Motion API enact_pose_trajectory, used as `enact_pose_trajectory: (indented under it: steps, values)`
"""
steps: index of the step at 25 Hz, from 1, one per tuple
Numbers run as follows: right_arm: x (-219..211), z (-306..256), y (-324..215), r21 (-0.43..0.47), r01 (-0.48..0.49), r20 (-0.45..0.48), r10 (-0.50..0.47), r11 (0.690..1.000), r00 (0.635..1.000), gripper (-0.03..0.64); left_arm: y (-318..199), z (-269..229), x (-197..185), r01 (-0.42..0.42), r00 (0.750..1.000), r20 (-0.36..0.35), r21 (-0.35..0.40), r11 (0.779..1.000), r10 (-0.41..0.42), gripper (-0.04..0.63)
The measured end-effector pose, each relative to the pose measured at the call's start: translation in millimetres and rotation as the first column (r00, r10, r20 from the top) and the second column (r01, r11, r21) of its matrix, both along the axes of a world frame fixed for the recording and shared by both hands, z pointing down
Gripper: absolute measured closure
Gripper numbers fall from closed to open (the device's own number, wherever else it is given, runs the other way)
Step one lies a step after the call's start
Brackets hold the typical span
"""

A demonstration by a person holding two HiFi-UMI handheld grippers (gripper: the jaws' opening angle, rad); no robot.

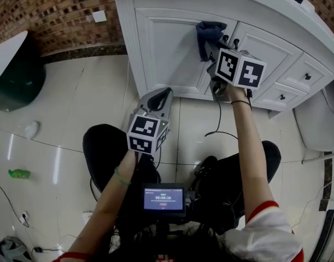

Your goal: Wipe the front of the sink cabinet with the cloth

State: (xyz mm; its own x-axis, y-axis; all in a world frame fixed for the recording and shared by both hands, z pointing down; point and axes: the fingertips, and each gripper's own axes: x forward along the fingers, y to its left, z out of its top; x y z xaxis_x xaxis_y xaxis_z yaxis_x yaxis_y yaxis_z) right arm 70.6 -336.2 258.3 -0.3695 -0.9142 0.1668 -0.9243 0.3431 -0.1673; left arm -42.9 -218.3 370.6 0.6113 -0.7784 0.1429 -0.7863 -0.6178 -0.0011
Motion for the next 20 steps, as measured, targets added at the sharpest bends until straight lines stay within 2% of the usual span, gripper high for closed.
enact_pose_trajectory:
  steps: [4, 7, 12, 20]
  values:
    - [6.5, -47.0, -0.2, 0.074, -0.024, 0.011, 0.023, 0.997, 1.0, 0.54, 4.4, -8.0, -1.6, -0.002, 1.0, -0.007, 0.014, 1.0, 0.002, 0.575]
    - [6.1, -46.0, -1.2, 0.071, -0.033, 0.011, 0.032, 0.997, 0.999, 0.543, 5.2, -9.0, -7.9, 0.011, 1.0, -0.013, 0.014, 1.0, -0.011, 0.575]
    - [1.1, 6.4, -6.4, -0.019, -0.042, -0.008, 0.042, 0.999, 0.999, 0.543, 5.0, -4.7, -17.6, 0.028, 0.999, -0.023, -0.006, 1.0, -0.029, 0.575]
    - [-18.9, 131.5, -17.2, -0.191, -0.032, -0.025, 0.028, 0.981, 0.999, 0.546, -2.0, 10.3, -28.3, 0.045, 0.999, -0.014, -0.029, 0.999, -0.046, 0.575]
